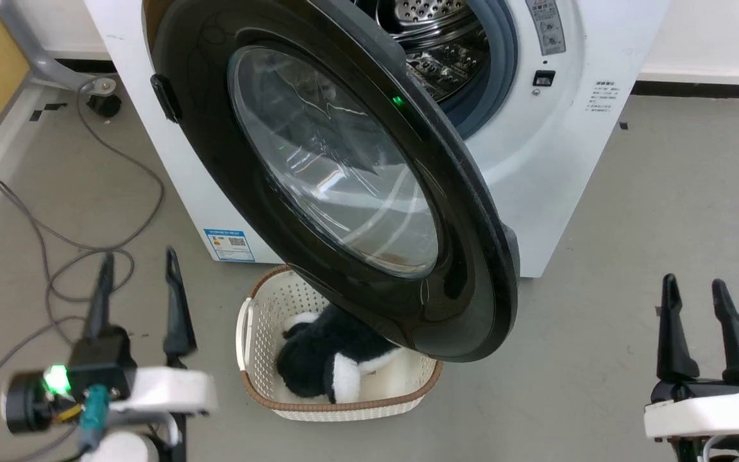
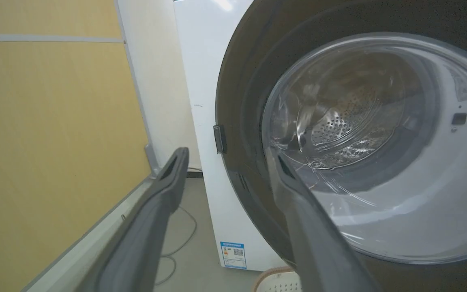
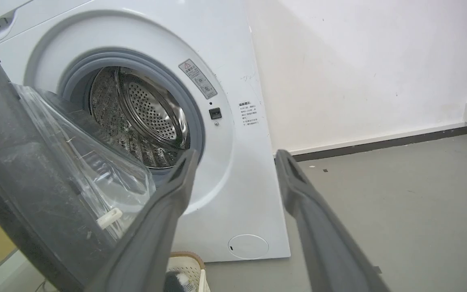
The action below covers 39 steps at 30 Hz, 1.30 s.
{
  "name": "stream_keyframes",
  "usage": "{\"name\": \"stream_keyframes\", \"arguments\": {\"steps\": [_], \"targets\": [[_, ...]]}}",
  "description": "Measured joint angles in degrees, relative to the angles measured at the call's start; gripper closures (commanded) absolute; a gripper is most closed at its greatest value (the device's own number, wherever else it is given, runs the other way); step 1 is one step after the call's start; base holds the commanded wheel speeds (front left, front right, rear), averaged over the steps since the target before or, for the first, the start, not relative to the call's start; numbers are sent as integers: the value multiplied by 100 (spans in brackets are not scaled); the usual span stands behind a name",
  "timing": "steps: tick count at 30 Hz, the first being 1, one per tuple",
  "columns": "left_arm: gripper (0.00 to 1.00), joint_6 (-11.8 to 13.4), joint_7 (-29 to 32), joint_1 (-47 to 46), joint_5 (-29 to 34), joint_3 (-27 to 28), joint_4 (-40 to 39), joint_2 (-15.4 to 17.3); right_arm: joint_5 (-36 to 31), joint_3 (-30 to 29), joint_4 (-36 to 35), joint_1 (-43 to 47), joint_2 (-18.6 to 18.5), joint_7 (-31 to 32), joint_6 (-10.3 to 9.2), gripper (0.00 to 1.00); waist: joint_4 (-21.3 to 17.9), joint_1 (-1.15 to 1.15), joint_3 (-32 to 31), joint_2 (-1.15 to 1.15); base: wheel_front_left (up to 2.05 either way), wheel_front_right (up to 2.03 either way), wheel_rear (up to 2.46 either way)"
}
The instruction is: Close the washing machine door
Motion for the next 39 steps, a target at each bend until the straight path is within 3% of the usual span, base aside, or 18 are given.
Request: {"name": "stream_keyframes", "arguments": {"steps": [10,11,12,16,24,32,39], "targets": [[0,-377,0,311,389,332,298,-494,-116,78,90,98,0,0,0,0,19,0,-119,0,0,0,0],[0,-417,0,320,421,358,307,-531,-146,86,66,97,0,0,0,87,28,0,-128,0,0,0,0],[0,-453,0,324,455,378,326,-568,-174,109,47,96,0,0,0,100,37,0,-136,0,0,0,0],[0,-594,0,325,580,467,353,-682,-63,68,-172,22,1,1,0,100,81,0,-154,0,0,0,0],[0,-808,0,325,694,625,321,-948,397,466,-1344,-978,-2,-1,0,100,156,0,-104,0,0,0,0],[0,-944,0,325,811,761,299,-1154,534,2024,-2187,-1633,-101,-1,0,100,263,0,-86,0,0,0,0],[0,-1033,0,325,883,887,300,-1256,322,3520,-2307,-1689,-739,-1,0,100,329,1,-79,0,0,0,0]]}}
